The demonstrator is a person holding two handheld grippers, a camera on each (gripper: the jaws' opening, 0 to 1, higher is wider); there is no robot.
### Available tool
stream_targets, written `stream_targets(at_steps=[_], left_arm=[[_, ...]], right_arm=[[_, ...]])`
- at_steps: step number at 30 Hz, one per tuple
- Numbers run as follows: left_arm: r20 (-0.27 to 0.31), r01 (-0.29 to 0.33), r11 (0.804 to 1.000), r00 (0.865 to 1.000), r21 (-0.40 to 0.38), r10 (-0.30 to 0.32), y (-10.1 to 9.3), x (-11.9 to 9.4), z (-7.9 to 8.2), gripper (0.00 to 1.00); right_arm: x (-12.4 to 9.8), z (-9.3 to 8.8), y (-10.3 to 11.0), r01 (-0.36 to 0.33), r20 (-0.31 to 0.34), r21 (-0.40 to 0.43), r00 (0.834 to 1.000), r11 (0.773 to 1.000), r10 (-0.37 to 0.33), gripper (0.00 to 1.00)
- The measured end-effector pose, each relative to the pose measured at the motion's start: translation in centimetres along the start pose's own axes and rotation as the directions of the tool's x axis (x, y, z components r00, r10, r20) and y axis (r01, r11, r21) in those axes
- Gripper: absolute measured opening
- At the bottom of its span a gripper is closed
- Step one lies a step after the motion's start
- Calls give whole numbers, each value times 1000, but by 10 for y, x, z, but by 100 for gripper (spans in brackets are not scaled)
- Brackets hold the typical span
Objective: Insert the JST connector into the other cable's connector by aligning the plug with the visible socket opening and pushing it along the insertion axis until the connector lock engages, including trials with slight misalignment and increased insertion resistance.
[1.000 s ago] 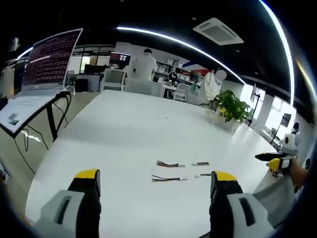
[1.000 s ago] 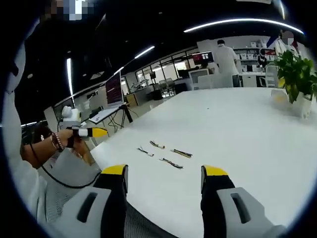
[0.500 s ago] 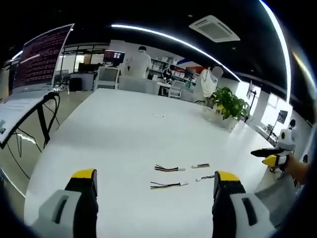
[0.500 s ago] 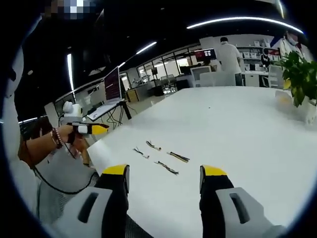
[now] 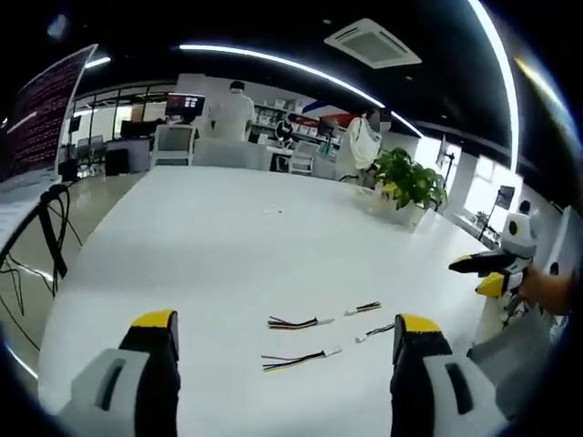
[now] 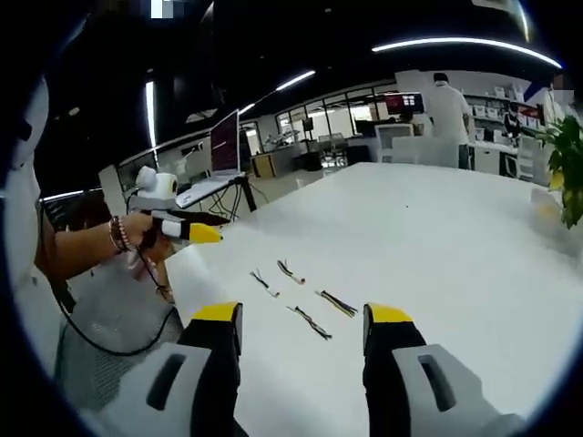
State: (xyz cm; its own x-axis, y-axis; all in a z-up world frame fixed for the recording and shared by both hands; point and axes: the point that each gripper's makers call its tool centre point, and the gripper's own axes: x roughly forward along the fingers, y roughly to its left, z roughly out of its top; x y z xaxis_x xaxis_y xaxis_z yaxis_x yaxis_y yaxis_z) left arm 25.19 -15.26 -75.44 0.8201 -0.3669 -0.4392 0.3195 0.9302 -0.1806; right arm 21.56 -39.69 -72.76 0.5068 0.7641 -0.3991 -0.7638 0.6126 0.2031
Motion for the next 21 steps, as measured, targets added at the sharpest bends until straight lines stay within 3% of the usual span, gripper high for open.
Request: stream_targets(at_steps=[15,21], left_arm=[[-36,93,992,995,83,-91,-11,32,3,97],[-52,157,979,987,129,-152,-18,47,2,95]], right_arm=[[18,5,-17,-22,-30,-54,999,998,20,48],[36,-5,-19,-51,-71,-101,997,994,44,47]])
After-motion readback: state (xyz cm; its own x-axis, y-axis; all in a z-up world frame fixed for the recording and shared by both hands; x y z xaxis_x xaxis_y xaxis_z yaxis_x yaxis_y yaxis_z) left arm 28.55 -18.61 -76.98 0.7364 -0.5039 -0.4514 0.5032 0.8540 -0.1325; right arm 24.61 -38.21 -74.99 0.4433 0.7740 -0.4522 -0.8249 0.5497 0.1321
